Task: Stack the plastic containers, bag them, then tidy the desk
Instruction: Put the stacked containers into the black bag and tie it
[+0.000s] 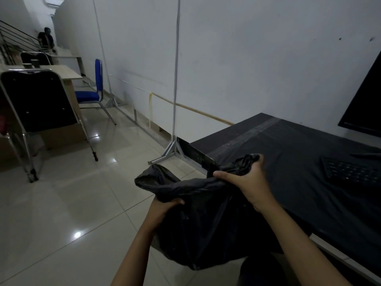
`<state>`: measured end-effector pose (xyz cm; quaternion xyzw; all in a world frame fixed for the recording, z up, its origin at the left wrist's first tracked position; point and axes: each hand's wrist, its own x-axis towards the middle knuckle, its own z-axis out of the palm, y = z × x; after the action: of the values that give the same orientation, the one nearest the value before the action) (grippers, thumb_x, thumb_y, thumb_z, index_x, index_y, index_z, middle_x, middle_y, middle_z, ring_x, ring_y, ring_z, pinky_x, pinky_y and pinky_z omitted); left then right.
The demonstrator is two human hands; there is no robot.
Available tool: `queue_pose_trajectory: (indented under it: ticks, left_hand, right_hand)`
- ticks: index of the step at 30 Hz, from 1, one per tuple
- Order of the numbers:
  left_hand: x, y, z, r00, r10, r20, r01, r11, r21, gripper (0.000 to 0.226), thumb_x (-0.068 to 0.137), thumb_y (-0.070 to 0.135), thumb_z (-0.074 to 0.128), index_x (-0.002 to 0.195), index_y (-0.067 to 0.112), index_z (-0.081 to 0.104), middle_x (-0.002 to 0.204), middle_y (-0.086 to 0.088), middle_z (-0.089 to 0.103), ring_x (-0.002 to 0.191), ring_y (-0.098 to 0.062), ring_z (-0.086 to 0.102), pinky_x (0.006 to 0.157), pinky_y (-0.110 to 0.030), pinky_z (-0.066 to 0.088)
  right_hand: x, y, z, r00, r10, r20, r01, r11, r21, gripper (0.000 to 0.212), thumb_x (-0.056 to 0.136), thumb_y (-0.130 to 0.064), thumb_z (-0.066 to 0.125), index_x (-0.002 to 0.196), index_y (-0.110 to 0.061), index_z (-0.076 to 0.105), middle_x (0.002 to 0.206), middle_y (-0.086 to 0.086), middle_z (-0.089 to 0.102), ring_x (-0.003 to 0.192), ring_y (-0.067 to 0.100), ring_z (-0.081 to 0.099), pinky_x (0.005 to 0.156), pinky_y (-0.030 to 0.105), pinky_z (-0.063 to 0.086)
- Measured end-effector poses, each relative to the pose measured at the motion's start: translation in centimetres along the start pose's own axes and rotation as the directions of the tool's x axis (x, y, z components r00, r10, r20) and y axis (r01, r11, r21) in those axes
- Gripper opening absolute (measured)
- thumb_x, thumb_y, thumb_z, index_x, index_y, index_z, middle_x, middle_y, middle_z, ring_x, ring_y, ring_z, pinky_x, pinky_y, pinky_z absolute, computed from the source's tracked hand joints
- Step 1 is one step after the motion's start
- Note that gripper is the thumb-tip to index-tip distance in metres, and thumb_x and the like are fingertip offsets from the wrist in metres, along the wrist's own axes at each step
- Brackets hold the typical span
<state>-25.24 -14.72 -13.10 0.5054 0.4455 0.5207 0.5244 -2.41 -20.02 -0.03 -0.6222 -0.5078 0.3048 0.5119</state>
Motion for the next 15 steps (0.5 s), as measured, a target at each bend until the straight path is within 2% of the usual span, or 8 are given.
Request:
queue_pose_trajectory:
  ticks: [3,5,8,11,13,15]
  left_hand:
    - [-0.2,0.8,0.6,0.997,0.046,0.055,-0.049,0.998,0.045,0.024,0.052,0.035,0.076,0.074,0.027,0.071,0.08,0.006,0.075,0.072,-0.005,0.07,0.062,-0.016,0.052]
    - [-0.4,1.2,0.8,0.993,0.037,0.115,-0.038,0.999,0.008,0.033,0.051,0.035,0.078,0.082,0.025,0.071,0.086,0.01,0.076,0.079,-0.003,0.07,0.065,-0.014,0.052]
    - [-0.8,1.5,1.0,0.976,-0.029,0.217,0.021,0.999,0.037,0.048,0.049,0.042,0.081,0.093,0.028,0.07,0.091,0.019,0.075,0.085,0.002,0.07,0.067,-0.009,0.051]
    - [-0.8,2.1,1.5,0.973,-0.061,0.224,0.043,0.995,0.086,0.028,0.066,0.037,0.074,0.091,0.03,0.064,0.084,0.027,0.072,0.079,0.006,0.067,0.064,-0.005,0.048]
    - [-0.8,2.5,1.8,0.983,-0.077,0.164,0.059,0.992,0.112,0.013,0.085,0.035,0.068,0.095,0.029,0.062,0.096,0.015,0.072,0.081,0.004,0.061,0.067,-0.008,0.047]
    - [-0.8,2.9,2.1,0.985,-0.116,0.129,0.12,0.992,-0.026,0.025,0.085,0.05,0.058,0.101,0.032,0.063,0.104,0.006,0.072,0.089,-0.007,0.068,0.072,-0.02,0.053]
  right_hand:
    - [0.0,0.2,0.3,0.994,-0.105,-0.021,0.104,0.992,-0.07,0.086,0.053,-0.04,0.092,0.109,-0.033,0.027,0.102,-0.02,0.045,0.088,-0.009,0.047,0.066,0.003,0.038]
    - [0.1,0.4,0.4,0.986,-0.16,-0.051,0.156,0.985,-0.073,0.077,0.062,-0.032,0.09,0.108,-0.029,0.029,0.099,-0.016,0.046,0.085,-0.008,0.049,0.058,-0.001,0.04]
    - [0.3,0.6,0.3,0.977,-0.193,-0.091,0.189,0.981,-0.045,0.069,0.068,-0.026,0.087,0.107,-0.027,0.03,0.098,-0.008,0.049,0.084,-0.002,0.054,0.058,-0.001,0.042]
    - [0.2,0.7,0.2,0.974,-0.207,-0.095,0.204,0.978,-0.033,0.067,0.068,-0.025,0.087,0.106,-0.027,0.031,0.097,-0.008,0.052,0.08,-0.011,0.058,0.058,-0.001,0.042]
    - [0.1,0.8,0.2,0.975,-0.207,-0.077,0.204,0.978,-0.049,0.068,0.068,-0.026,0.087,0.107,-0.026,0.032,0.096,-0.009,0.052,0.079,-0.011,0.057,0.059,-0.002,0.041]
    - [0.0,1.0,0.1,0.98,-0.198,-0.035,0.194,0.978,-0.081,0.069,0.067,-0.028,0.087,0.107,-0.027,0.03,0.096,-0.01,0.052,0.081,-0.006,0.055,0.06,-0.002,0.04]
